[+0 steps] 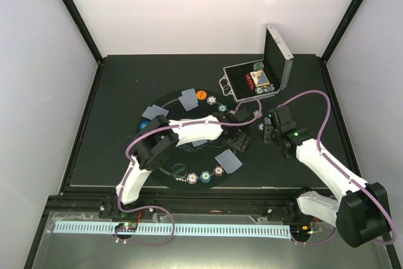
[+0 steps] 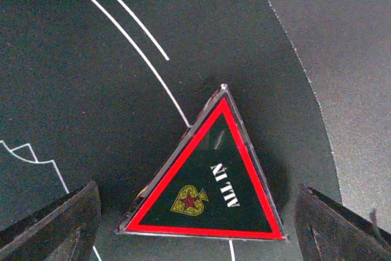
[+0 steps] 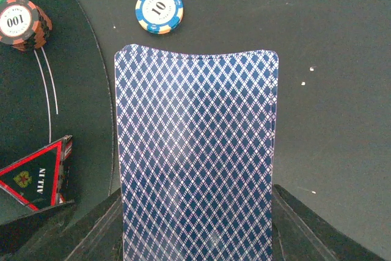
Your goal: Distribute texas hold em gaming equipment
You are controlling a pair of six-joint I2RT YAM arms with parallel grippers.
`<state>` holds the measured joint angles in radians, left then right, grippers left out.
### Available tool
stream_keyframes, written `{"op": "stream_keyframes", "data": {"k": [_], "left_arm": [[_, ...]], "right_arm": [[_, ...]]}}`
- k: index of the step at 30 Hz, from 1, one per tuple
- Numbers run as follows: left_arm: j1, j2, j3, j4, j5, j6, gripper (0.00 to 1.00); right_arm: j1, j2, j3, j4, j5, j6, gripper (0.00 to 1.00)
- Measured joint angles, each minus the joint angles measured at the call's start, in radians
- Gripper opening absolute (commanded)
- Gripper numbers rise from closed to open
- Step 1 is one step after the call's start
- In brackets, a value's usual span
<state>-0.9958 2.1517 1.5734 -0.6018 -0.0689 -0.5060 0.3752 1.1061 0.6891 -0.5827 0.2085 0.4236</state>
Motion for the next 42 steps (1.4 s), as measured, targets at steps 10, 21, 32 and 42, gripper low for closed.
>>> {"op": "stream_keyframes", "data": {"k": [10, 21, 32, 42], "left_arm": [[-0.008, 0.030, 0.041, -0.048, -0.054, 0.030, 0.68], [-0.014, 0.019, 0.035, -0.044, -0.089, 0.058, 0.59], [0.108, -0.382, -0.292, -0.031, -0.099, 0.113, 0.54], [0.522, -0.642, -0.660, -0.047, -0.020, 0.224, 0.52]], "right_arm": [[0.000, 0.000, -0.002, 0.001, -0.010, -0.003, 0.55], [0.000, 0.001, -0.008, 0.009, -0.014, -0.008, 0.55], [-0.001, 0.001, -0.008, 0.014, -0.028, -0.021, 0.55], [-0.001, 0.008, -0.007, 0.015, -0.033, -0.024, 0.56]]}}
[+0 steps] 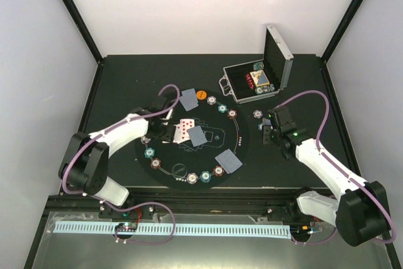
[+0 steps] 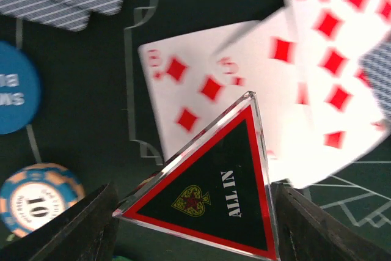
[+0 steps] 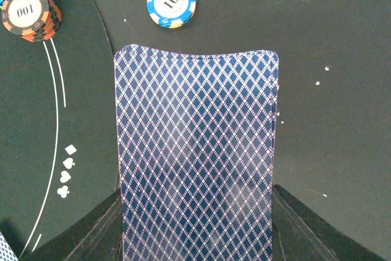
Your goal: Distribute texas hold em gaming equipment
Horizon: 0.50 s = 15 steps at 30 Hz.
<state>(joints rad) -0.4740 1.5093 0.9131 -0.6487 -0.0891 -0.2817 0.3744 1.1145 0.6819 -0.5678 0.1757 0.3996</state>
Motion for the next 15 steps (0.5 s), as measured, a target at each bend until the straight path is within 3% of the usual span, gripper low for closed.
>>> {"op": "stream_keyframes", "data": {"k": [8, 15], "left_arm": [[0.214, 0.019, -0.010, 0.013, 0.082, 0.073, 0.52], [0.257, 0.099, 0.041, 0.023, 0.105, 0.097, 0.51]], "right_arm": [[0.000, 0.000, 0.000, 0.000, -0.001, 0.000, 0.56], [0.000, 0.003, 0.000, 0.000, -0.002, -0.001, 0.56]]}}
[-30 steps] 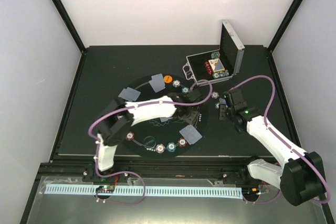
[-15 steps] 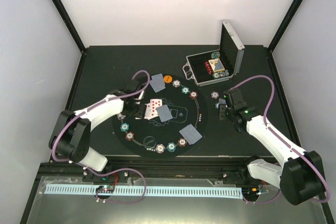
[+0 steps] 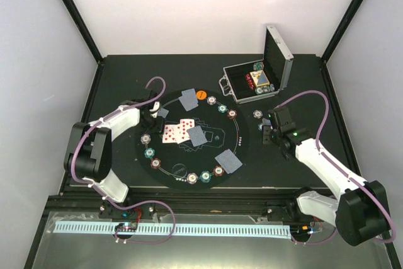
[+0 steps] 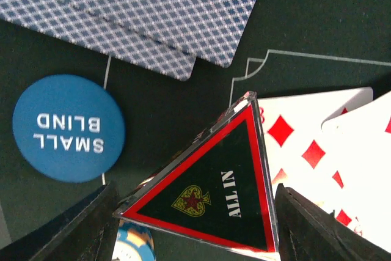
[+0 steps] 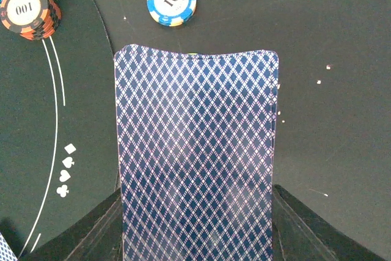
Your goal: Distribute texas hold em gaming equipment
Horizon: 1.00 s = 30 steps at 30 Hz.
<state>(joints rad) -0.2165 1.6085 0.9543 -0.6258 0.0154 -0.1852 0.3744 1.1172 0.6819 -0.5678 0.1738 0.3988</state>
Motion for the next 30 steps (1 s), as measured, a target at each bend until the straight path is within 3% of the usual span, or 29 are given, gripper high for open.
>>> {"op": "stream_keyframes", "data": {"k": [20, 23, 27, 30], "left_arm": [[0.034, 0.076, 0.039, 0.012, -0.039, 0.006, 0.54], [0.039, 0.086, 0.040, 0.014, -0.041, 0.006, 0.60], [0.039, 0.092, 0.040, 0.014, -0.041, 0.006, 0.79], [0.040, 0.092, 0.040, 0.015, -0.041, 0.010, 0.83]], "right_arm": [[0.000, 0.025, 0.000, 0.000, -0.001, 0.000, 0.56], [0.000, 0.025, 0.000, 0.000, -0.001, 0.000, 0.56], [0.000, 0.029, 0.000, 0.000, -0.002, -0.001, 0.55], [0.000, 0.032, 0.000, 0.000, -0.009, -0.005, 0.56]]}}
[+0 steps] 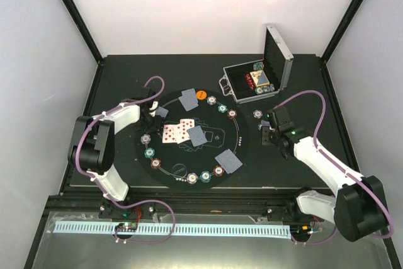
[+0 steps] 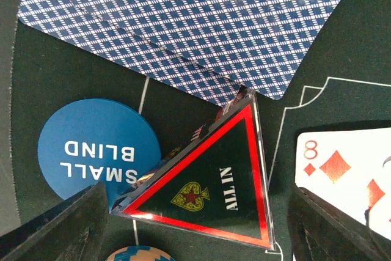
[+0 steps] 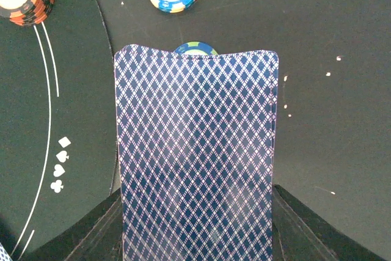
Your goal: Distribute texas hold em gaming equipment
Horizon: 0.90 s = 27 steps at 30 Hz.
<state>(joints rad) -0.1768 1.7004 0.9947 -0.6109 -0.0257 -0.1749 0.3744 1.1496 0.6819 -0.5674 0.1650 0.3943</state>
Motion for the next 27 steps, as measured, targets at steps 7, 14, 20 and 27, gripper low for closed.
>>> {"op": "stream_keyframes", "data": {"k": [7, 14, 20, 27], "left_arm": [[0.003, -0.026, 0.000, -0.002, 0.001, 0.000, 0.85], [0.008, -0.177, 0.003, -0.013, 0.029, -0.002, 0.81], [-0.018, -0.344, -0.006, 0.020, 0.200, -0.044, 0.77], [-0.212, -0.335, -0.024, 0.051, 0.433, -0.085, 0.77]], "right_arm": [[0.000, 0.010, 0.000, 0.000, -0.024, -0.013, 0.56], [0.000, 0.008, 0.005, 0.005, -0.095, -0.040, 0.56], [0.038, 0.010, 0.006, 0.025, -0.183, -0.070, 0.56], [0.215, 0.011, 0.006, 0.052, -0.243, -0.091, 0.56]]}}
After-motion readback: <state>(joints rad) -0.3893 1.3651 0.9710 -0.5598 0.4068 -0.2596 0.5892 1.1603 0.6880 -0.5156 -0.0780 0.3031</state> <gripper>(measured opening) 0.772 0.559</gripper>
